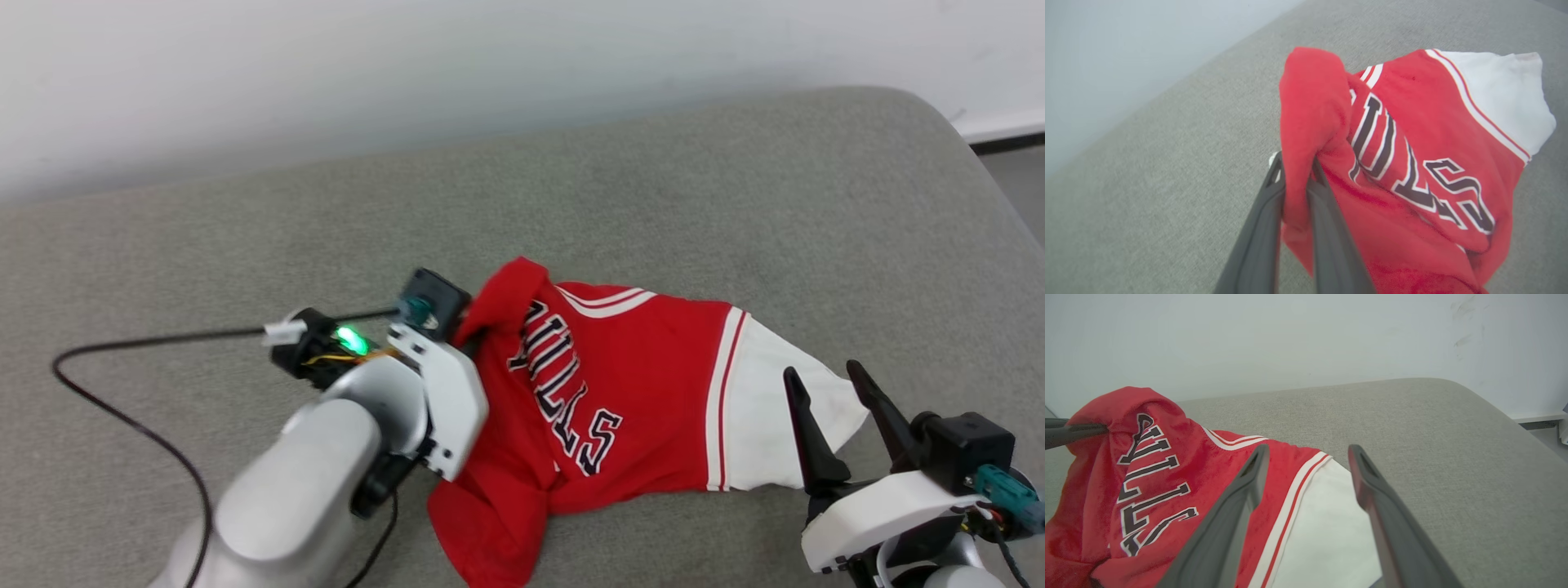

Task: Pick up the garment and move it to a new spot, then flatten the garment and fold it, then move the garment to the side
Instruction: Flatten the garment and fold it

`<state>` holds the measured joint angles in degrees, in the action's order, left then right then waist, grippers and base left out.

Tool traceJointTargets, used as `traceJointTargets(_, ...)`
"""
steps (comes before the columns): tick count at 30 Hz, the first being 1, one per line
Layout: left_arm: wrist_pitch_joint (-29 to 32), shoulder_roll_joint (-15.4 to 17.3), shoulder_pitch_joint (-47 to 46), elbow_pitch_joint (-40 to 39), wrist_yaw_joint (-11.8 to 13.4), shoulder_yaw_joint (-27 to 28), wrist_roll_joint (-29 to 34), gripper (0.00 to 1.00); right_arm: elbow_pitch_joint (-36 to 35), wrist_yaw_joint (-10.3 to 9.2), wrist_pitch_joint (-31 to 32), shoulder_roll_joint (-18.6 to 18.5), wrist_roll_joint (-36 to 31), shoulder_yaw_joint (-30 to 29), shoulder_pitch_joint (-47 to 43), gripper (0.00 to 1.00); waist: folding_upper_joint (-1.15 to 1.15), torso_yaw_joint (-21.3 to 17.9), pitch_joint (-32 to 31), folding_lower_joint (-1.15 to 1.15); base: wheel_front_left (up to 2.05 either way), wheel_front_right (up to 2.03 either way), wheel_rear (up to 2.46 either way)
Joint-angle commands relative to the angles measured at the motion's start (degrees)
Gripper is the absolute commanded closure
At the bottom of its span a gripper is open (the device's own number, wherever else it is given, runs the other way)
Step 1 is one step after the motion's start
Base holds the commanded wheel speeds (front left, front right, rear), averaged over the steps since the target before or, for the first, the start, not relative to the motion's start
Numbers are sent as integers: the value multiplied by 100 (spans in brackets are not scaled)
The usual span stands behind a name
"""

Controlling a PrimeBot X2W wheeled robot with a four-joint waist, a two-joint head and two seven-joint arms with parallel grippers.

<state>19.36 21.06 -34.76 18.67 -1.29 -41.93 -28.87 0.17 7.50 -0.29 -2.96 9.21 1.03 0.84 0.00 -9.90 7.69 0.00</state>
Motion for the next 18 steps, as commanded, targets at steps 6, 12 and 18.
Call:
traceJointTargets(6, -438, -330, 485, -450, -76, -760, 508, 100, -322, -2, 228, 12, 4, -246, -247, 0, 0, 351, -331, 0, 0, 0, 0)
traceJointTargets(12, -320, -545, 963, -475, -288, -1379, 506, 100, -491, -2, 372, 13, 63, -335, -387, 0, 0, 476, -408, 0, 0, 0, 0)
traceJointTargets(18, -284, -686, 1389, -197, -374, -1569, 184, 51, -626, -2, 469, 12, 121, -346, -490, 0, 0, 525, -423, 0, 0, 0, 0)
